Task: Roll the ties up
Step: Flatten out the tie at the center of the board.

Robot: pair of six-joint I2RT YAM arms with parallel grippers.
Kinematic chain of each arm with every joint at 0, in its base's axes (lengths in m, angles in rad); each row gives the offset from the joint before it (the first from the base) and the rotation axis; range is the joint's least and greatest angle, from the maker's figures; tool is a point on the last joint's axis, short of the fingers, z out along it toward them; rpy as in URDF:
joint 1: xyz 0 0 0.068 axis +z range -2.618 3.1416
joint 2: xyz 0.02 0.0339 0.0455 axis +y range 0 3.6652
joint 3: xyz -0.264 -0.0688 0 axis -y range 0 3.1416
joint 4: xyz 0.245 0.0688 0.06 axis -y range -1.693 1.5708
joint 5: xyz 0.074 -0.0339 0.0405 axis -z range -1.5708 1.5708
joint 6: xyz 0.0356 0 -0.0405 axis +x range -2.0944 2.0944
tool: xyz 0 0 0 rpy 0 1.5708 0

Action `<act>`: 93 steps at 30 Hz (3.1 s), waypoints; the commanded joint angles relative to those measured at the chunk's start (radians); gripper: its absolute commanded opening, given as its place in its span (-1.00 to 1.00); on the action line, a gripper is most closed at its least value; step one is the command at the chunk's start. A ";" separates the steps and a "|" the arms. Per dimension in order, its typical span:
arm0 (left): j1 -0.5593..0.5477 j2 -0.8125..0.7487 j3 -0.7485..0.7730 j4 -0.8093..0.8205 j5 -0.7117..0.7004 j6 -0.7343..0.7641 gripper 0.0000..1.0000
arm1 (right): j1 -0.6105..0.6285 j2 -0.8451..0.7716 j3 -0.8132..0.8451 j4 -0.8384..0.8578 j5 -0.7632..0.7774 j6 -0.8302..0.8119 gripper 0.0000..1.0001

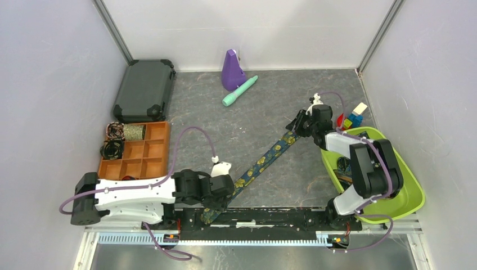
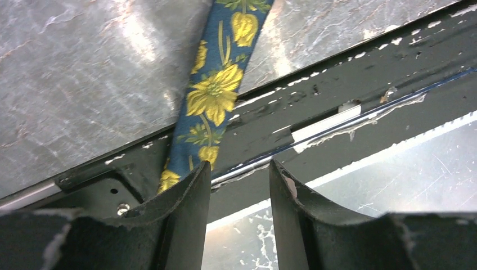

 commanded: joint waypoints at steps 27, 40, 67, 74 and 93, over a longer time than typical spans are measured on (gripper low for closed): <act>0.268 0.644 0.164 0.289 -0.144 0.253 -0.20 | -0.209 0.312 0.070 0.117 -0.040 0.000 -0.46; 0.397 0.486 0.166 0.236 -0.077 0.429 -0.13 | -0.196 0.208 0.108 0.101 -0.058 0.028 -0.32; 0.620 -0.333 -0.126 -0.026 -0.322 -0.067 0.36 | 0.620 0.004 0.162 0.086 0.046 0.077 -0.59; 0.655 -0.311 -0.124 -0.064 -0.341 -0.125 0.22 | 0.767 0.152 0.291 0.176 -0.071 0.120 -0.76; 0.662 -0.469 -0.093 -0.151 -0.364 -0.181 0.25 | 0.895 0.475 0.471 0.209 -0.132 0.179 -0.94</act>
